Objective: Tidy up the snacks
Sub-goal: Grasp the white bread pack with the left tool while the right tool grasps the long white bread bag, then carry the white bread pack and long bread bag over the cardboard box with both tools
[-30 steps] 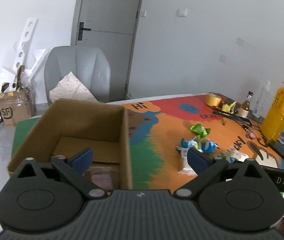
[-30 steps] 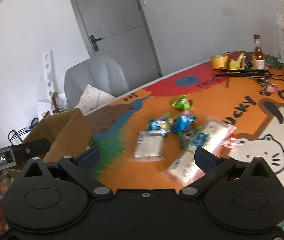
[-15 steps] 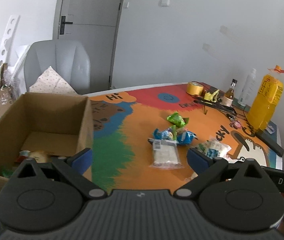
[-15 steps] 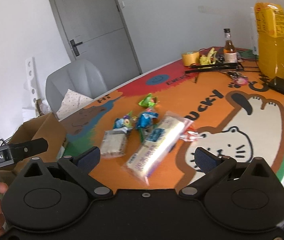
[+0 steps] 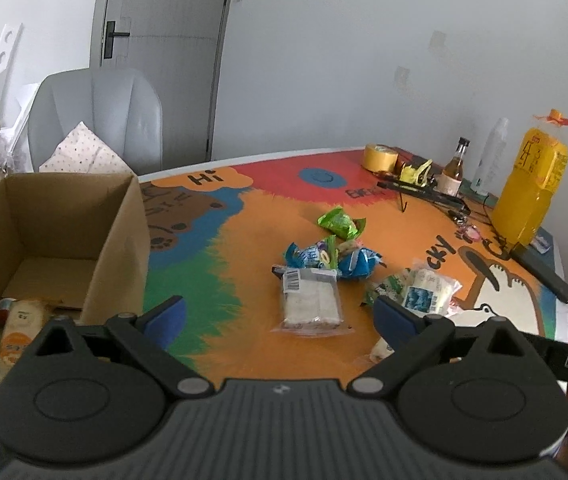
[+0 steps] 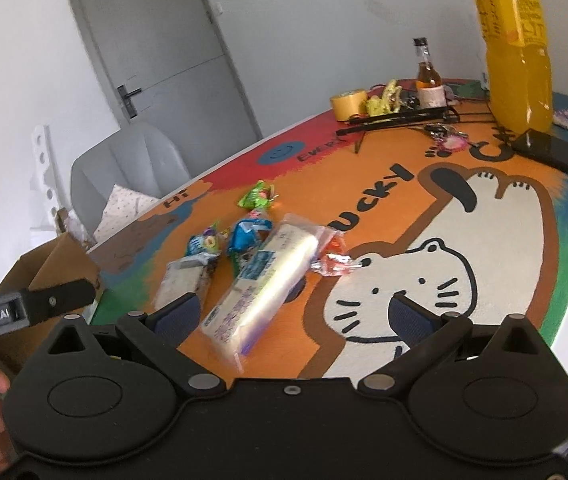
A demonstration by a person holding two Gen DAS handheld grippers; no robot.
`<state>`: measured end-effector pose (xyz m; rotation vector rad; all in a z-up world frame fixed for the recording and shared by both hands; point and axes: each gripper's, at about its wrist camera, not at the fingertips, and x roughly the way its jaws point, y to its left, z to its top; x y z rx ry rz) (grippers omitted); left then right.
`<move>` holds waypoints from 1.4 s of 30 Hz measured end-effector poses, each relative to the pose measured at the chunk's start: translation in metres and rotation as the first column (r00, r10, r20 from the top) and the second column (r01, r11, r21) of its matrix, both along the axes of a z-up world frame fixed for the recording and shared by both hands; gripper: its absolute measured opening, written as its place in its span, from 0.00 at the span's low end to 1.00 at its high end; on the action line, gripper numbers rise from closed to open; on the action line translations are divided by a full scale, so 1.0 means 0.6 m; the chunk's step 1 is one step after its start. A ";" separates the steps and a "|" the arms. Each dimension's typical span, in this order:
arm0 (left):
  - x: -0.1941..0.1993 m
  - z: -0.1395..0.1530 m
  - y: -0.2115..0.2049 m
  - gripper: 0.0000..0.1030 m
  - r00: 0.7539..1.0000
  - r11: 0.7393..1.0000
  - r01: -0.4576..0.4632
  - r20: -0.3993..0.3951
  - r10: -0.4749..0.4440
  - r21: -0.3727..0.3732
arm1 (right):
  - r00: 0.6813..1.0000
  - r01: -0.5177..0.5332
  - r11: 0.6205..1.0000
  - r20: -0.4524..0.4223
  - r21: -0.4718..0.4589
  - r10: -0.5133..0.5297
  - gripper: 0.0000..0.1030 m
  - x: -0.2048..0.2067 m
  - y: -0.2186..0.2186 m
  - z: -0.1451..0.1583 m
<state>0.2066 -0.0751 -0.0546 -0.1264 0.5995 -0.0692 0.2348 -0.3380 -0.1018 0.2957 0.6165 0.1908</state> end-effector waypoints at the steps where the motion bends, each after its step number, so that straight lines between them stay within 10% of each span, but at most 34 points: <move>1: 0.003 -0.002 -0.002 0.96 1.000 1.000 -0.001 0.004 0.001 0.010 | 1.000 0.002 1.000 -0.005 0.006 -0.002 0.96 0.005 -0.001 -0.003; 28: 0.135 -0.095 -0.046 0.87 0.994 0.998 0.062 -0.093 -0.058 0.032 | 0.995 -0.065 0.990 -0.071 0.122 0.074 0.63 0.113 0.028 -0.056; 34: 0.139 -0.104 -0.047 0.50 0.994 0.998 0.051 -0.099 -0.049 0.026 | 0.995 -0.069 0.990 -0.064 0.121 0.077 0.57 0.116 0.039 -0.059; 42: 0.120 -0.093 -0.030 0.45 0.991 0.999 0.042 -0.128 -0.044 -0.025 | 0.990 -0.117 0.986 -0.071 0.116 0.126 0.35 0.105 0.057 -0.062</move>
